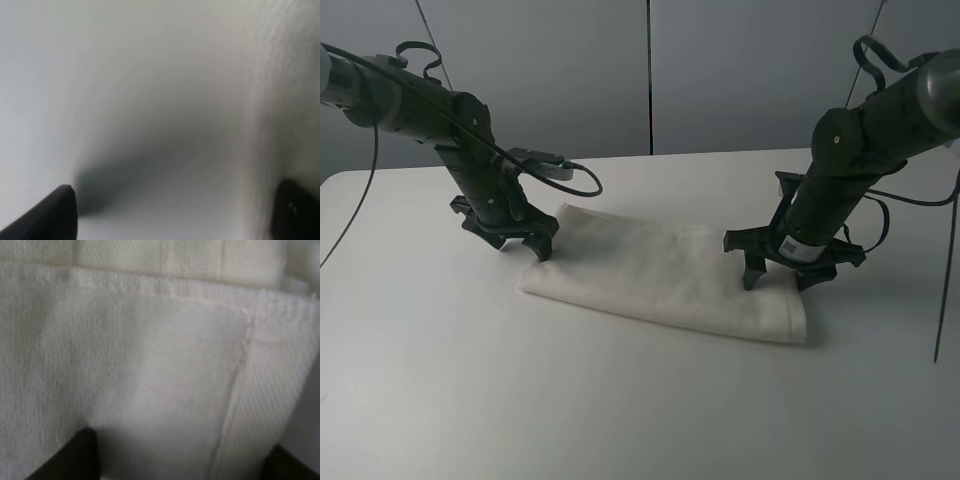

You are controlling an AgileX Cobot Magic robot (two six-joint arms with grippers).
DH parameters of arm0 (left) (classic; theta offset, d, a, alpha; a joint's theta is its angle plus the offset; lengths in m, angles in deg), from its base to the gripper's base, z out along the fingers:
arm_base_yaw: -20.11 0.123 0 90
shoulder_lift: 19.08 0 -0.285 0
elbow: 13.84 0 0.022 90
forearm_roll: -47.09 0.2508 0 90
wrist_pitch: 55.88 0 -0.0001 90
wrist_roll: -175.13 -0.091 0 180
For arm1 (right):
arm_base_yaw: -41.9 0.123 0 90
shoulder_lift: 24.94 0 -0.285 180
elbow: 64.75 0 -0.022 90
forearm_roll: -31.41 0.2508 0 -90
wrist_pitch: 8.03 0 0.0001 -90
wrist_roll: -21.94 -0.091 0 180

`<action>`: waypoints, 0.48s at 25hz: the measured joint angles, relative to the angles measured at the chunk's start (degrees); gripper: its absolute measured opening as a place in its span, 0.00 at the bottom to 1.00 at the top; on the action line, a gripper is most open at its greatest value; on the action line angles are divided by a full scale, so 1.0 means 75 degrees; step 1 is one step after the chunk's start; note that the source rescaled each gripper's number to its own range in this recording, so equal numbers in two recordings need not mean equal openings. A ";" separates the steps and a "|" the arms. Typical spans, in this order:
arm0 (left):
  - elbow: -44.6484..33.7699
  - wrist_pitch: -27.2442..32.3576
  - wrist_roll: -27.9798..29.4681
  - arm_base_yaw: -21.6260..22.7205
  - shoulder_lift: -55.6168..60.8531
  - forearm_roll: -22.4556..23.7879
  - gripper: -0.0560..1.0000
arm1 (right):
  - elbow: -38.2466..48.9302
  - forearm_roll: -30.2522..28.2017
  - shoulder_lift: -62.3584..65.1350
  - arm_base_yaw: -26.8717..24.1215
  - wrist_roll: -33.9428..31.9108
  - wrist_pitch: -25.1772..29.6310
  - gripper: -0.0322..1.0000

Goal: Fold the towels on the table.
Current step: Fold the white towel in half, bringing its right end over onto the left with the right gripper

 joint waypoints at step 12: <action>0.0000 0.0000 0.0000 0.0000 0.0000 0.0000 0.99 | 0.0000 0.0247 -0.0015 0.0015 0.0292 -0.0176 0.05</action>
